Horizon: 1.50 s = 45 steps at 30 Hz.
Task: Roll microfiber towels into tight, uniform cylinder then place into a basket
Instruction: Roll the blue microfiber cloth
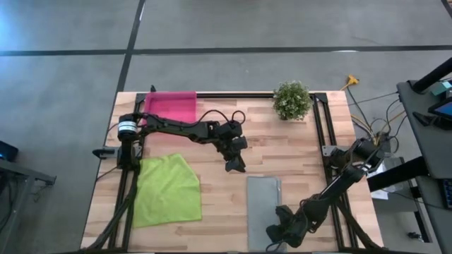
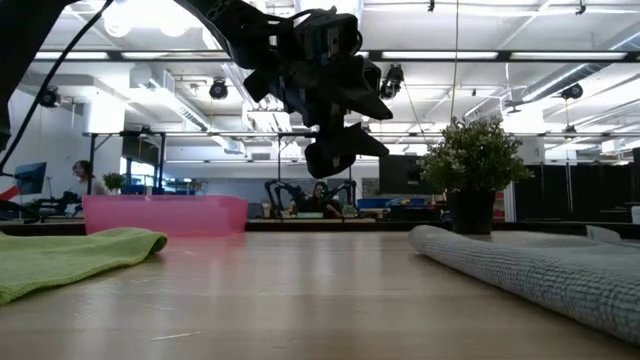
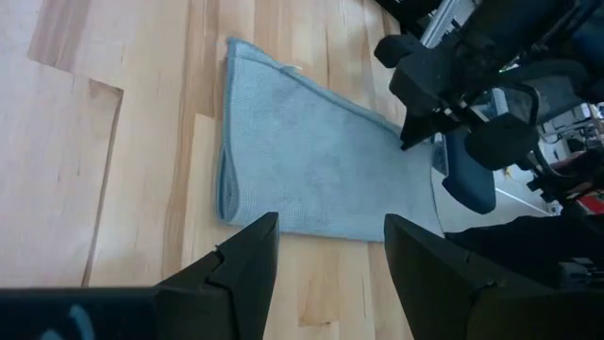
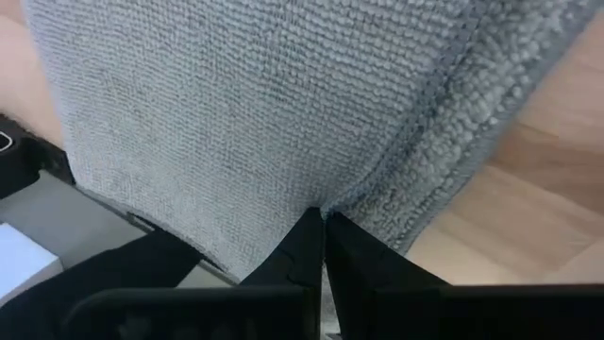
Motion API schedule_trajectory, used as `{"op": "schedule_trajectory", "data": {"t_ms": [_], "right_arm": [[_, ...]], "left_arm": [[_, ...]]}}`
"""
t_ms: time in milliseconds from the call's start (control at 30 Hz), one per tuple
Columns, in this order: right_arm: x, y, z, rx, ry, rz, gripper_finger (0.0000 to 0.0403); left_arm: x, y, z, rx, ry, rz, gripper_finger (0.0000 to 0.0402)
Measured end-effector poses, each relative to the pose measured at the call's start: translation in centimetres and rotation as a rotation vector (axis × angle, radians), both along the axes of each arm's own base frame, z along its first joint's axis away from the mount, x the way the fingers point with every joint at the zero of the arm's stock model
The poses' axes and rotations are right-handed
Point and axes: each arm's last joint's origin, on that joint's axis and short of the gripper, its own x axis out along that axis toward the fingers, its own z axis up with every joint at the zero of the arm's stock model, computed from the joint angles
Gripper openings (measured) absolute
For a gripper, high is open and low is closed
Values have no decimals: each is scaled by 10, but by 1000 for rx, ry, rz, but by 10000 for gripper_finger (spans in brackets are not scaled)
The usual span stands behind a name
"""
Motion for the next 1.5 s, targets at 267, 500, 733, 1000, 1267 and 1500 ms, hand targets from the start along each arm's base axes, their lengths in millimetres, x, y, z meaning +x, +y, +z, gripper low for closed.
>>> {"op": "schedule_trajectory", "data": {"t_ms": [267, 500, 733, 1000, 1267, 1500], "right_arm": [[0, 2, 6, -51, 50, 4, 9], [-1, 1, 5, -69, 50, 29, 14], [-2, -1, 8, -97, 21, 42, 68], [-3, -4, 15, -116, 3, 71, 164], [-15, -20, 40, -246, -44, 182, 182], [-17, -32, 57, -476, -232, 542, 161]], "left_arm": [[0, -1, 0, 0, 1, -3, 178], [0, -1, 0, 0, 0, -3, 178], [0, -2, 0, 0, -1, -4, 178], [-2, -3, 12, 19, -40, -9, 178], [-10, -3, 37, 51, -111, 0, 178], [-20, -9, 58, 95, -183, -24, 178]]}}
